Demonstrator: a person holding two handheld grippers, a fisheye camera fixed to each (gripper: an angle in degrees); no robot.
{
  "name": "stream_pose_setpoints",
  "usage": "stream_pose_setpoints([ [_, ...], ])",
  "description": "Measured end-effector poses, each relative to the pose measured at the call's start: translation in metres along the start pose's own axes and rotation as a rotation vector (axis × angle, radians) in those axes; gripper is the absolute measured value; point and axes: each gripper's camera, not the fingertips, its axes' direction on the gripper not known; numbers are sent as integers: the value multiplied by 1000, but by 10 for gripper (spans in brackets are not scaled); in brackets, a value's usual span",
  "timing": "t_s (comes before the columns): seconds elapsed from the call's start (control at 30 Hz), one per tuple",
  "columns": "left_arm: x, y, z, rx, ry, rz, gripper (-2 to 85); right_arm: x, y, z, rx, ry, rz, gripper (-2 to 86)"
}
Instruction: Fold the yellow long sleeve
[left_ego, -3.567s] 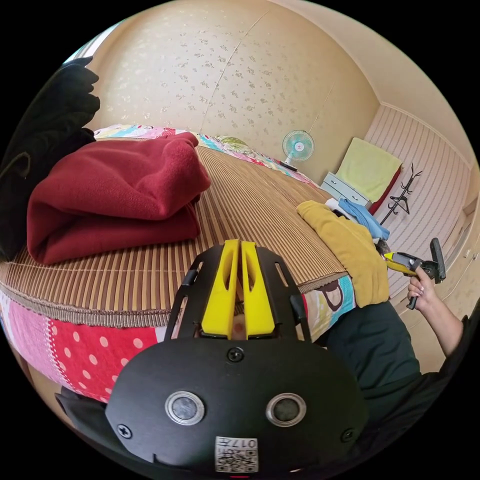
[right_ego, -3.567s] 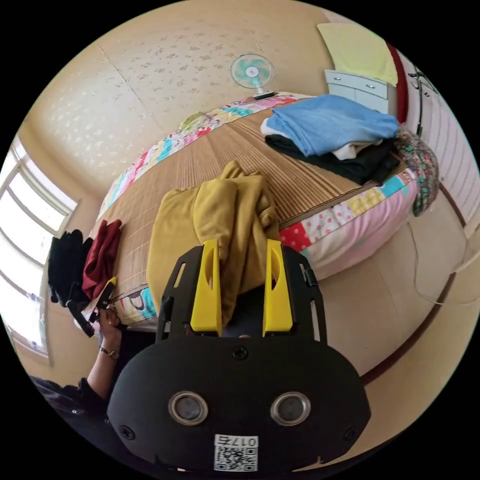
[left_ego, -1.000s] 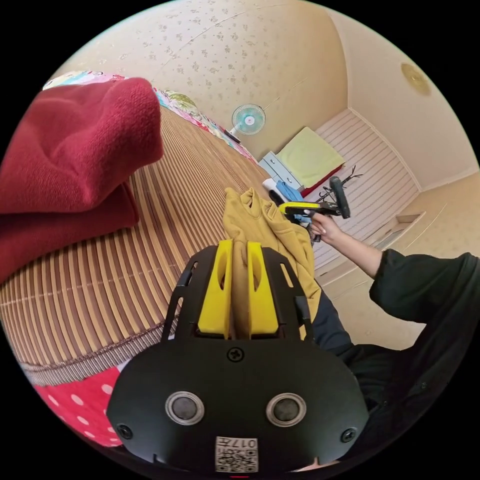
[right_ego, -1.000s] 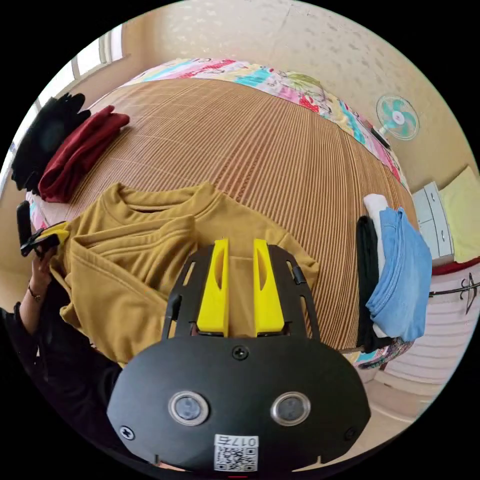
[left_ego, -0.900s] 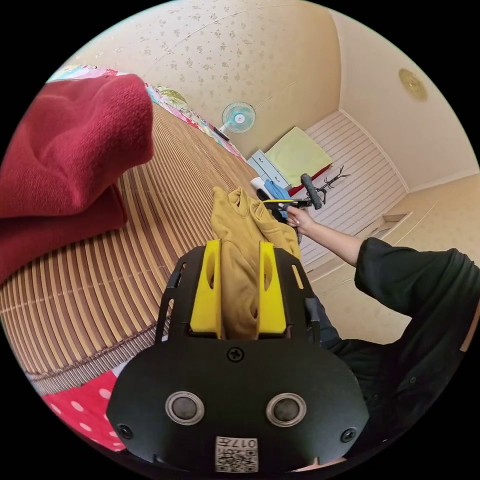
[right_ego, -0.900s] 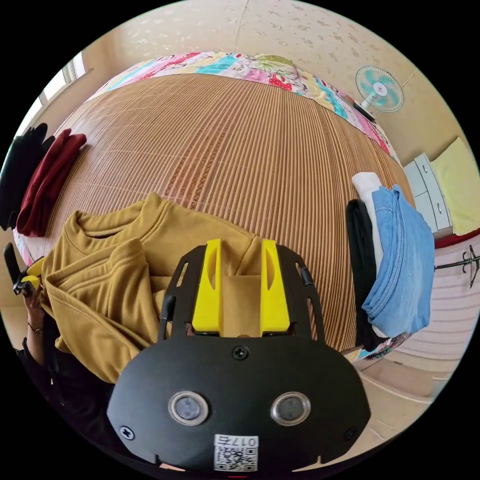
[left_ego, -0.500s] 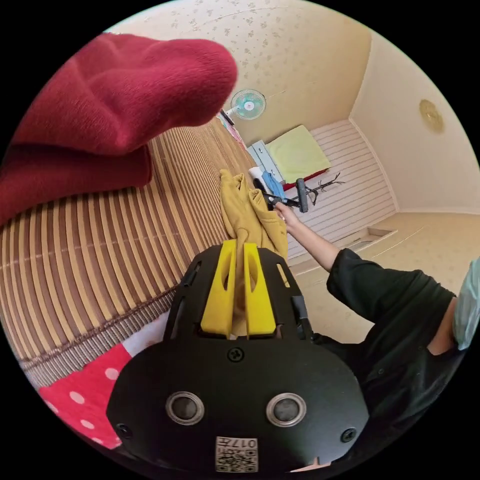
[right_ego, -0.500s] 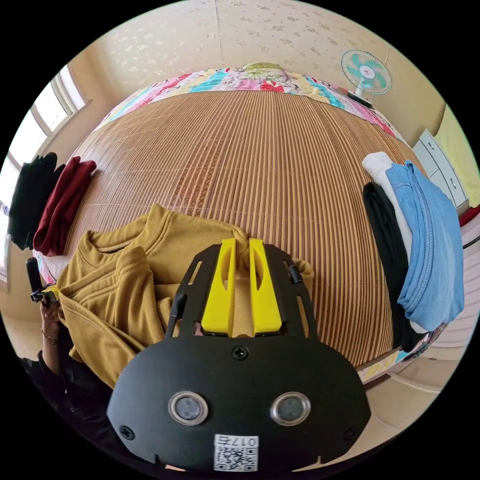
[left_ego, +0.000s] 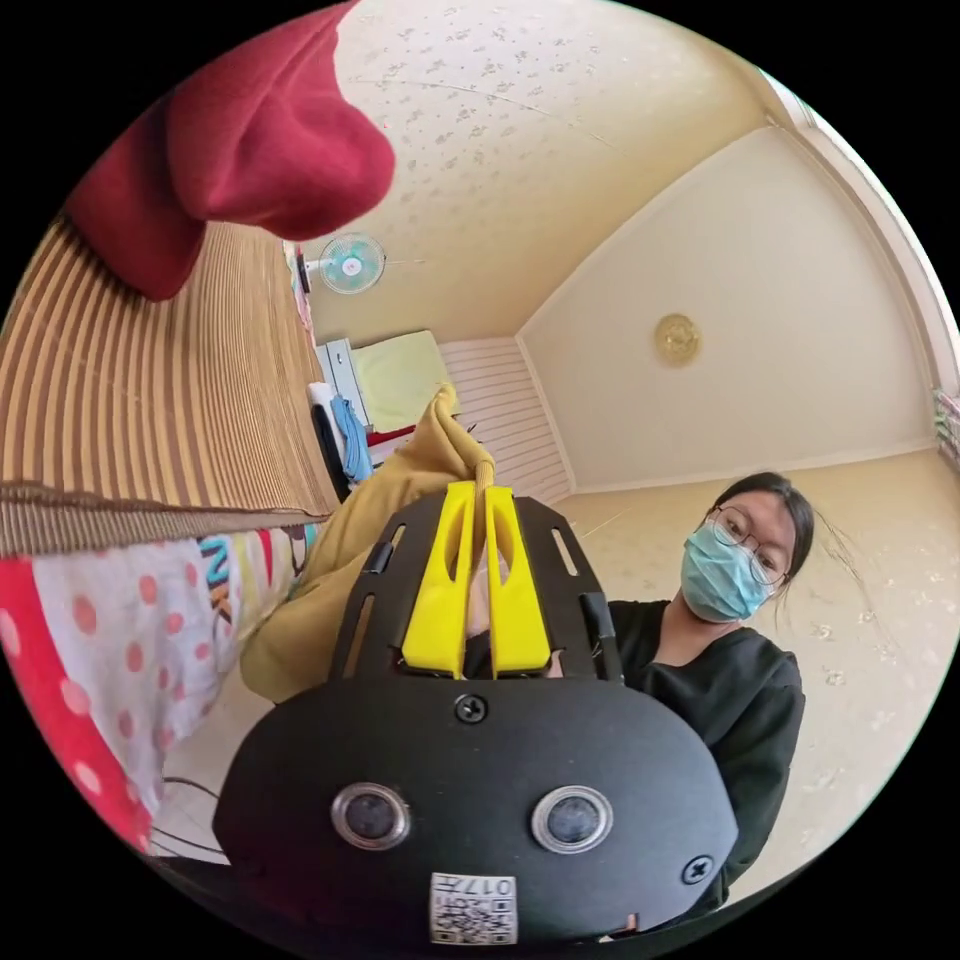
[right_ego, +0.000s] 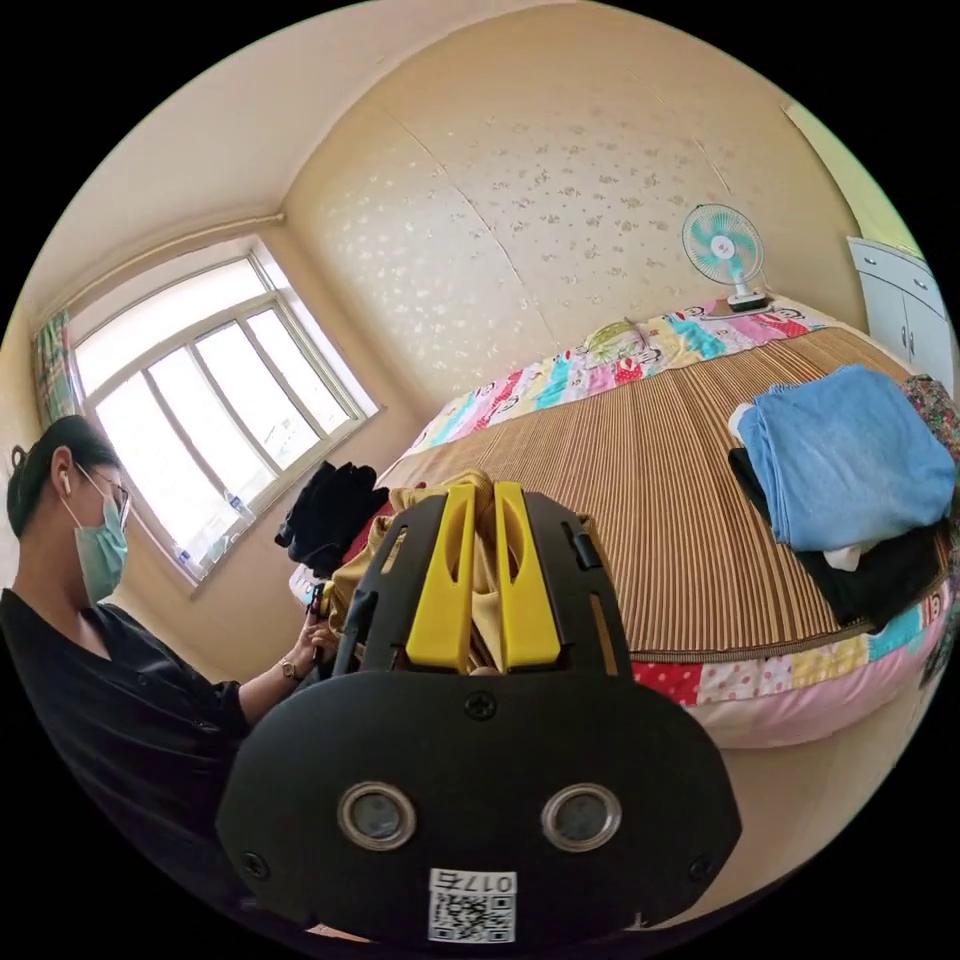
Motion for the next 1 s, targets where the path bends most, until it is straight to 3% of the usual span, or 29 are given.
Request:
stream_pose_setpoints([
  [0.27, 125, 26, 38, 38, 1, 203, -7, -68, 43, -155, 279, -207, -177, 60],
  [0.5, 304, 33, 110, 38, -32, 549, -7, -135, 44, -224, 508, -257, -369, 63],
  [0.67, 407, 19, 166, -14, -99, 662, -7, -177, 7, -251, 618, -371, -444, 55],
  [0.87, 486, -24, 229, -30, -214, 755, -5, -209, -71, -239, 604, -342, -422, 33],
  [1.0, 452, -119, 261, 14, -528, 653, 4, -217, -157, -168, 387, -78, -357, 18],
])
